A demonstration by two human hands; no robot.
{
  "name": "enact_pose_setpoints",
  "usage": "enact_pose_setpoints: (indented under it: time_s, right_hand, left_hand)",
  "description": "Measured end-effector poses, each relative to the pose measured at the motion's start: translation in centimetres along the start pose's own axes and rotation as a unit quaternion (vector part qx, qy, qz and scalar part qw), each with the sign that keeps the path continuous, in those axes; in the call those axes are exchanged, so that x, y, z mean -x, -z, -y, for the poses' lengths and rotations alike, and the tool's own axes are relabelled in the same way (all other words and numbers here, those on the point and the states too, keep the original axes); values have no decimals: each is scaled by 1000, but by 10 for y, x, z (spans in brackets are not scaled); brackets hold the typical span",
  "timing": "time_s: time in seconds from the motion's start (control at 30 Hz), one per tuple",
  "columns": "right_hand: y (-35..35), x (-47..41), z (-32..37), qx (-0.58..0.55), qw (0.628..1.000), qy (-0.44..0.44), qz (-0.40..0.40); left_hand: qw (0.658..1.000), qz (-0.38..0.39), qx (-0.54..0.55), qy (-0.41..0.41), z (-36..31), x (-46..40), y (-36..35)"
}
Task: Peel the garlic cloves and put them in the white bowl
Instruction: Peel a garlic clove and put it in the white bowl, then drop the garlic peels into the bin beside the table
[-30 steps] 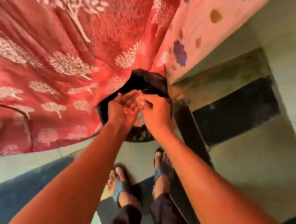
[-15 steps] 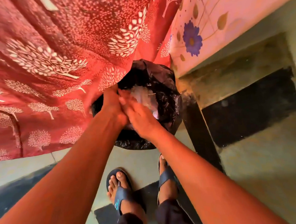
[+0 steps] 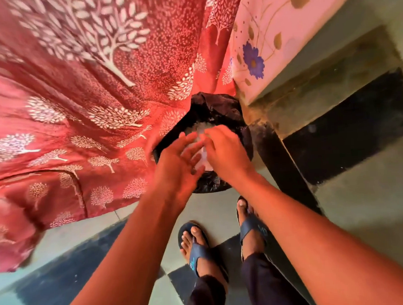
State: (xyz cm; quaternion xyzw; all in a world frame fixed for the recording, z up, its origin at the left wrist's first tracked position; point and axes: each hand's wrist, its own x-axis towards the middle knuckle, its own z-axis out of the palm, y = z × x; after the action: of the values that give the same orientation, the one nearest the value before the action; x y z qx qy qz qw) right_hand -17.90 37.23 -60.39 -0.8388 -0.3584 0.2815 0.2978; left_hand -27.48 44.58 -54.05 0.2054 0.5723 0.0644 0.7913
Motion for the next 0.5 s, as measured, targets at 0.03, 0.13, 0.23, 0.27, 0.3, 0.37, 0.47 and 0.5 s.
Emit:
enact_pose_setpoints:
  time_s: [0.03,0.13,0.23,0.27,0.3,0.37,0.47,0.5]
  right_hand:
    - [14,9,12,-14,1000,2,-19]
    - [74,53,60,-76,994,-1,-74]
    - [135,104,108,-124,985,-23,-116]
    - [159,122,125,-134,981,-35,-137]
    - [185,141,144,-144,976,-47,-159]
    - [233,177,179,-157,966,-57,-197]
    - [304,241,226,-162,953,-71,-248]
    - [324,261,238,-162,949,-75,-261]
  left_hand:
    - [999,-6,-29,-12,-2,19,-4]
    - [997,14,-76,-31,-10,81,-19]
    - [995,40,-82,-41,-24,155,-41]
    - [994,52,-87,-42,-31,184,-50]
    - [992,68,-97,-43,-39,214,-60]
    - [986,100,-122,-51,-53,272,-82]
    - [977,142,-149,-53,-64,366,-117]
    - [974,159,-154,-54,-64,395,-128]
